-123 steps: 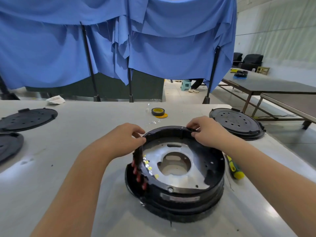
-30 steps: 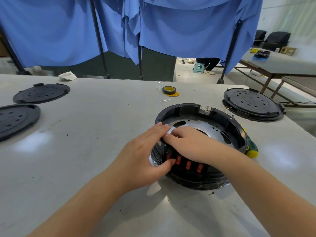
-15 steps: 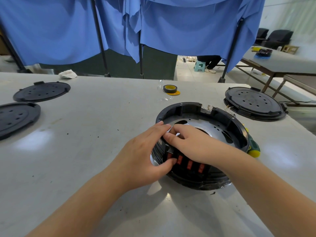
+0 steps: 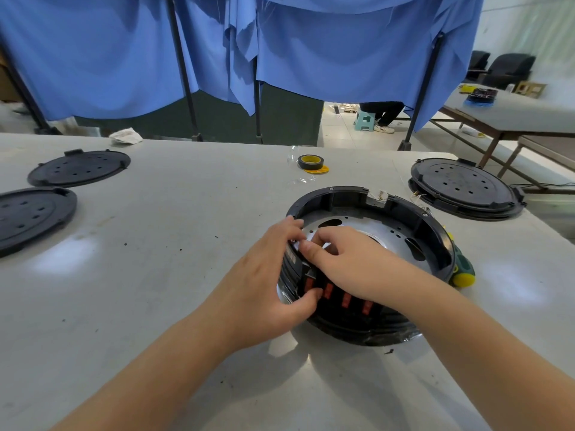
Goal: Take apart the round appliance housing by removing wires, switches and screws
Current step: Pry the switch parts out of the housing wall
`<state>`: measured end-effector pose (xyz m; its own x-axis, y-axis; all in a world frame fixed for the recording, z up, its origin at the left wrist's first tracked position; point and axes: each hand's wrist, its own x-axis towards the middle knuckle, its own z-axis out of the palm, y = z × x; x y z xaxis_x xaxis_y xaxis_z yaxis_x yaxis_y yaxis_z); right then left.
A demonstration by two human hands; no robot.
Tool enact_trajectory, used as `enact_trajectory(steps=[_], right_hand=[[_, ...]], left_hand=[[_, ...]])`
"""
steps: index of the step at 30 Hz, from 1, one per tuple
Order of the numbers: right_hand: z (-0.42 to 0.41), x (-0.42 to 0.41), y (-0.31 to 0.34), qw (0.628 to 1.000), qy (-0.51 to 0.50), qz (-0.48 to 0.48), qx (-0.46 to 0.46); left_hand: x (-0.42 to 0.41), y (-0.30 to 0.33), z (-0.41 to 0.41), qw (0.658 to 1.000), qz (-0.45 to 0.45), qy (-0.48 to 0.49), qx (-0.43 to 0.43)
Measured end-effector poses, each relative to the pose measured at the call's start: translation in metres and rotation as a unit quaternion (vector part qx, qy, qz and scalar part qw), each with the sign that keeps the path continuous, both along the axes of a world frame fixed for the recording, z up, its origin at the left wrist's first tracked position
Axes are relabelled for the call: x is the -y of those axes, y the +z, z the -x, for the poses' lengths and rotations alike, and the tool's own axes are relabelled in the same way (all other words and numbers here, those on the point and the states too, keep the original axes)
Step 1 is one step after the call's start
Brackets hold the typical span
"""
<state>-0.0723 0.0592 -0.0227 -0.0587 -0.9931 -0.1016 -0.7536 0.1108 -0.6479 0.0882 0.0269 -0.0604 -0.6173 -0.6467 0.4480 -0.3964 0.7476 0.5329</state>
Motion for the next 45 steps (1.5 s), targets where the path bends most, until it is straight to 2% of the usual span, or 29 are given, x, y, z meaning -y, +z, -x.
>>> enact_trajectory(steps=[4, 6, 9, 16, 21, 24, 28, 30, 32, 35, 37, 42, 45], right_hand=[[0.0, -0.001, -0.001, 1.0, -0.025, 0.012, -0.004], [0.0, -0.002, 0.0, 0.999, -0.029, -0.006, -0.019], [-0.001, -0.002, 0.001, 0.999, -0.018, -0.043, -0.005], [-0.001, -0.003, 0.002, 0.999, -0.016, -0.032, 0.0], [0.0, -0.002, 0.001, 1.0, -0.014, -0.017, -0.021], [0.001, -0.002, 0.0, 1.0, -0.016, -0.016, -0.014], [0.002, -0.003, 0.001, 0.999, -0.019, -0.038, 0.02], [0.002, -0.004, 0.002, 0.999, -0.017, -0.04, 0.02], [0.001, -0.004, 0.003, 0.999, -0.015, -0.041, 0.018], [0.0, -0.004, 0.005, 0.999, -0.01, -0.037, 0.016], [0.001, -0.004, 0.006, 0.999, -0.004, -0.029, 0.025], [0.009, -0.004, 0.009, 0.999, 0.011, -0.014, 0.042], [0.021, -0.003, 0.015, 1.0, 0.013, -0.002, 0.012]], left_hand=[[-0.004, 0.003, 0.001, 0.992, 0.099, 0.078, -0.001], [-0.007, 0.008, 0.002, 0.989, 0.112, 0.092, -0.008], [-0.01, 0.01, 0.003, 0.99, 0.114, 0.076, 0.022], [-0.009, 0.005, 0.003, 0.991, 0.11, 0.046, 0.057], [-0.008, 0.015, -0.007, 0.991, 0.134, 0.02, 0.01], [-0.002, 0.02, -0.014, 0.993, 0.115, 0.011, -0.034], [0.018, 0.012, -0.017, 0.993, 0.039, 0.085, -0.071], [0.031, 0.0, -0.018, 0.989, -0.015, 0.135, -0.05], [0.044, -0.013, -0.019, 0.983, -0.083, 0.163, 0.027], [0.057, -0.027, -0.02, 0.964, -0.054, 0.199, 0.169], [0.062, -0.03, -0.022, 0.954, -0.049, 0.233, 0.184], [0.062, -0.032, -0.024, 0.954, -0.063, 0.259, 0.14], [0.055, -0.023, -0.021, 0.968, -0.038, 0.244, 0.042]])
